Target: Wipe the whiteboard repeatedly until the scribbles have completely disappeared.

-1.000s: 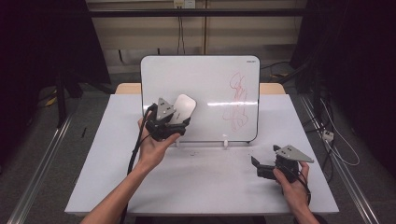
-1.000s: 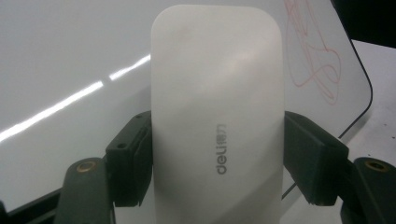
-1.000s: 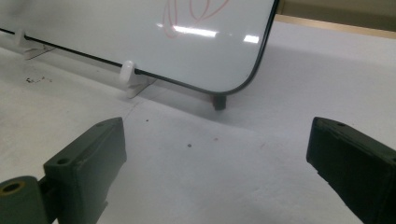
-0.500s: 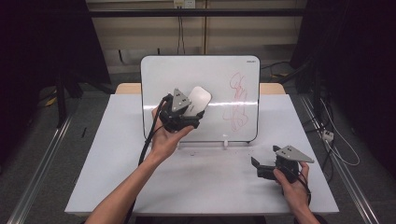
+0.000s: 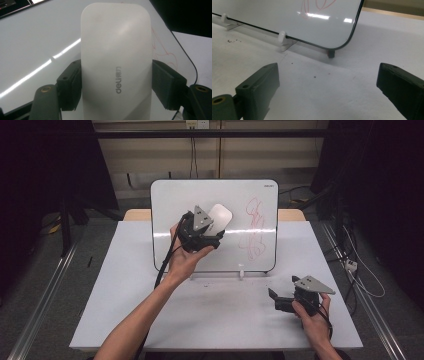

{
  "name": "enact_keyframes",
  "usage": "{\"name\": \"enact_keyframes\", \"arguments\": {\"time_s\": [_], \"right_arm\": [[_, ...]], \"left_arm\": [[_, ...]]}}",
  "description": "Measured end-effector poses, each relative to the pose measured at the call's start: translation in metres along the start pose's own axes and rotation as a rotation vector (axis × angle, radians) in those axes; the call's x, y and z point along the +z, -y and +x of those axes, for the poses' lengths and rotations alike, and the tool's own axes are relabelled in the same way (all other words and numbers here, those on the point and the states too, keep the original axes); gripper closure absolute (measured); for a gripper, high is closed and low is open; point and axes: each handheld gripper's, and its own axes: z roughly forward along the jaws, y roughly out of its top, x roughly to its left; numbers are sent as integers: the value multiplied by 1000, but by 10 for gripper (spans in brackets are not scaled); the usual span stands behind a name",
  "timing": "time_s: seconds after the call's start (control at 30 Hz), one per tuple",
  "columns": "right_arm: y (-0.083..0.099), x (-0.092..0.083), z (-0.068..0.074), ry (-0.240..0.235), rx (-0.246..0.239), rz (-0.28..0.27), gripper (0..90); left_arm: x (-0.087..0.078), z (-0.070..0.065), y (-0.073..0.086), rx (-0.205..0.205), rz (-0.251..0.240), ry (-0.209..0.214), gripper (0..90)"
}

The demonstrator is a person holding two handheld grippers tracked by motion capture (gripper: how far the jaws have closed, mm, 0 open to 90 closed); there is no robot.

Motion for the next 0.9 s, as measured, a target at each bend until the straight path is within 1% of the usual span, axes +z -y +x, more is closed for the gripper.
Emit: {"name": "enact_keyframes", "arguments": {"time_s": [0.07,0.1,0.33,0.37,0.4,0.57,0.67,0.7,0.9], "right_arm": [[0,0,0,-1,-1,0,44],[0,-1,0,0,-1,-2,45],[0,0,0,-4,-5,0,44],[0,0,0,-4,-6,1,45],[0,0,0,-4,-6,1,44],[0,0,0,-4,-4,3,44],[0,0,0,-4,-6,1,44],[0,0,0,-4,-5,1,44],[0,0,0,-7,-1,2,44]], "left_arm": [[2,0,-4,24,8,-9,309],[3,0,-6,30,9,-11,309],[8,-1,-15,39,-2,-27,309],[10,-3,-18,40,-1,-32,309],[11,-3,-19,55,-3,-31,309],[16,-9,-24,77,3,-35,309],[20,-11,-26,76,-4,-38,309],[22,-12,-28,85,-5,-48,309],[31,-15,-36,93,-10,-52,309]]}}
